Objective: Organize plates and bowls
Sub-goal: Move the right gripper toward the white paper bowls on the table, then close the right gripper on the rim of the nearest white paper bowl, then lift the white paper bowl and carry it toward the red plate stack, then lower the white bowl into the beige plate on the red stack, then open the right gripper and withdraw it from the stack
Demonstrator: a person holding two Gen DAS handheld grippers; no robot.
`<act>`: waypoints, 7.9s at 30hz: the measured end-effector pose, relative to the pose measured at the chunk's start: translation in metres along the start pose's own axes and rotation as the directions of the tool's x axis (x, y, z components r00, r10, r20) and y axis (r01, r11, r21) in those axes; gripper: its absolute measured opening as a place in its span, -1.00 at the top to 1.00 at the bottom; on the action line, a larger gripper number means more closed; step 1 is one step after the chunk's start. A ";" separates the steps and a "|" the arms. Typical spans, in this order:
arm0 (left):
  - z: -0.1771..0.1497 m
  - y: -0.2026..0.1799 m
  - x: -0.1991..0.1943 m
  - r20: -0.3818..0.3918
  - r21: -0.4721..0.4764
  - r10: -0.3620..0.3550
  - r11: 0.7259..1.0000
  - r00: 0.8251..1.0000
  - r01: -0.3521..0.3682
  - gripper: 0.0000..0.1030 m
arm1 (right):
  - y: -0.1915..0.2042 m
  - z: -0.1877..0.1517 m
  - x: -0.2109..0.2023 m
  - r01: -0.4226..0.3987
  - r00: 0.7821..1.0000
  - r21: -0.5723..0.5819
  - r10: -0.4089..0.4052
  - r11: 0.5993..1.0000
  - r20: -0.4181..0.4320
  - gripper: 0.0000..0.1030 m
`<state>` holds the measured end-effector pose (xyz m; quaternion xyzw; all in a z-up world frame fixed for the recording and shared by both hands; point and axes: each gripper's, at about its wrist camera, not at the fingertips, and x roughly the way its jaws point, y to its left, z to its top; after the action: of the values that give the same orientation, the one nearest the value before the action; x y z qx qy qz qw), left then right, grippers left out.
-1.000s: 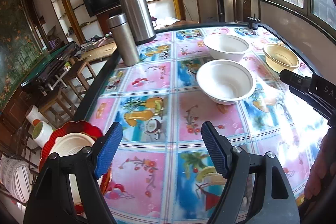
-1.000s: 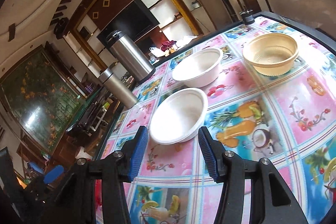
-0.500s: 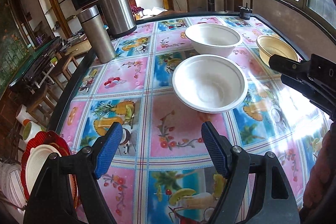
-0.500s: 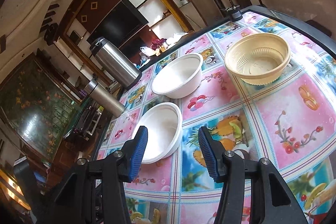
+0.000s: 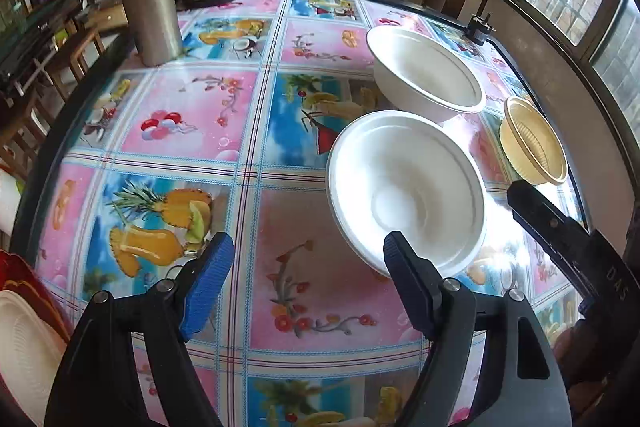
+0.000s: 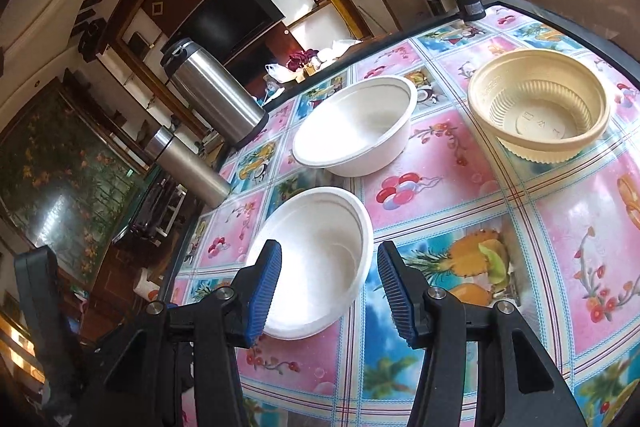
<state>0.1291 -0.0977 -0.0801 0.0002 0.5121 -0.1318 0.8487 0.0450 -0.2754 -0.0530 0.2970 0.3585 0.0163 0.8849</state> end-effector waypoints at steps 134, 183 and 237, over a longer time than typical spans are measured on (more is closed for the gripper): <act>-0.134 0.212 -0.177 0.233 -0.338 0.163 0.938 0.959 -0.077 0.78 | 0.223 -0.138 -0.004 -0.405 0.904 -0.151 0.371 0.902 -0.212 0.86; -0.154 0.230 -0.135 0.148 -0.328 0.276 0.920 0.950 -0.216 0.78 | 0.229 -0.193 0.048 -0.334 0.898 -0.167 0.259 0.928 -0.357 0.84; -0.153 0.240 -0.141 0.123 -0.357 0.201 0.923 0.972 -0.145 0.78 | 0.231 -0.187 0.056 -0.384 0.851 -0.082 0.318 0.920 -0.418 0.33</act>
<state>-0.0123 0.1867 -0.0621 -0.1139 0.4567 0.0362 0.8816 0.0085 0.0247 -0.0697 0.2748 0.4672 0.2669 0.7968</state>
